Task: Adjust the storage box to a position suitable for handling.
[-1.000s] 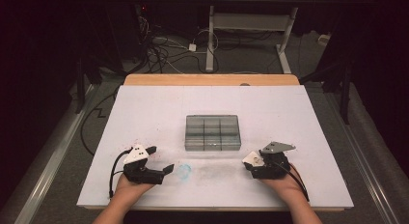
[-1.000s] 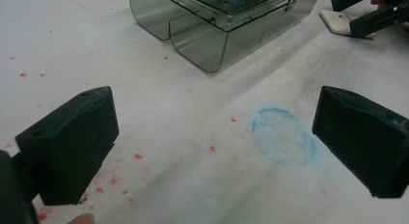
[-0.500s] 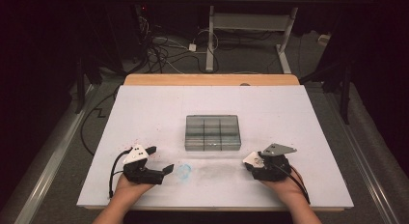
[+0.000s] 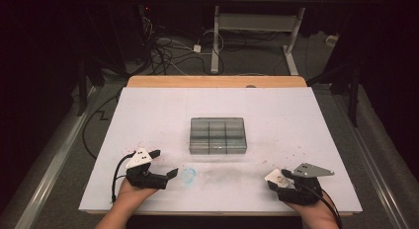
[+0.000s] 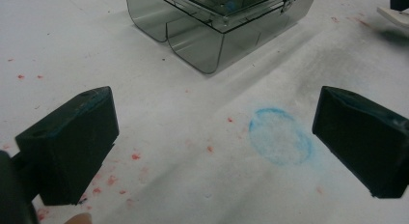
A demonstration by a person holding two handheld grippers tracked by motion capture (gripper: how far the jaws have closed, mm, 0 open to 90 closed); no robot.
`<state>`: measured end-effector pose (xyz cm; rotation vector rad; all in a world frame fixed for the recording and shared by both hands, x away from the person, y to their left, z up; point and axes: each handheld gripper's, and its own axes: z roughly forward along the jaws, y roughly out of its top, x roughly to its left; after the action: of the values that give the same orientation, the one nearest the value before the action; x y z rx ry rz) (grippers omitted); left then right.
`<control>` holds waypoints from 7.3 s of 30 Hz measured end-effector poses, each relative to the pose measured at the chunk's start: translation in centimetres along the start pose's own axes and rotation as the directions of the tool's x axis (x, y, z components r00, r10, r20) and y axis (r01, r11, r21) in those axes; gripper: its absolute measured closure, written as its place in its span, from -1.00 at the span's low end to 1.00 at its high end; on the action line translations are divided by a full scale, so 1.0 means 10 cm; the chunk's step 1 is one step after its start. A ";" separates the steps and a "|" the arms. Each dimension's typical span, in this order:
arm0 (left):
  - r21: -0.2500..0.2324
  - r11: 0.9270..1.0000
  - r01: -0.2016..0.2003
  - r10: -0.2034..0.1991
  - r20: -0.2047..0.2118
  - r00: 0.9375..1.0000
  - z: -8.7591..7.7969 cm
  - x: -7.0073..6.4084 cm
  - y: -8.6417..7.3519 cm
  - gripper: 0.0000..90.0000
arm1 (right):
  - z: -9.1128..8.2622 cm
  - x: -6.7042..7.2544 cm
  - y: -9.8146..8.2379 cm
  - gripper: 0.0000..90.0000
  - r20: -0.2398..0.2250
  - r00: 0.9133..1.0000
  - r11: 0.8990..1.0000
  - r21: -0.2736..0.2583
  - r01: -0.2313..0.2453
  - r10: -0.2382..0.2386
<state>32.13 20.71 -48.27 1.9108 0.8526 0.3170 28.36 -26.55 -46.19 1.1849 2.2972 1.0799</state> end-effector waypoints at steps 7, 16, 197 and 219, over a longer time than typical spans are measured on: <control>-0.002 1.000 0.003 -0.003 0.003 1.000 0.00 0.00 0.00 -0.96 | -0.07 0.06 -0.11 -0.24 0.026 0.999 1.000 0.000 0.025 -0.025; -0.004 1.000 0.001 -0.001 0.005 1.000 -0.01 0.00 0.00 -0.96 | 0.01 0.02 -0.20 -0.26 0.059 0.996 0.996 0.062 0.060 -0.064; 0.172 0.981 0.096 -0.093 -0.022 0.995 0.04 -0.35 0.16 0.95 | 0.86 -0.31 0.67 1.00 -0.005 0.995 0.993 -0.068 0.098 -0.098; 0.206 0.964 0.168 -0.162 -0.049 0.986 0.03 -0.13 0.03 0.95 | 0.63 0.43 0.43 1.00 -0.127 0.974 0.981 0.016 0.191 -0.188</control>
<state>31.47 19.57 -47.98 2.0157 1.0961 0.1615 31.88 -18.61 -46.84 0.9079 2.4692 1.0808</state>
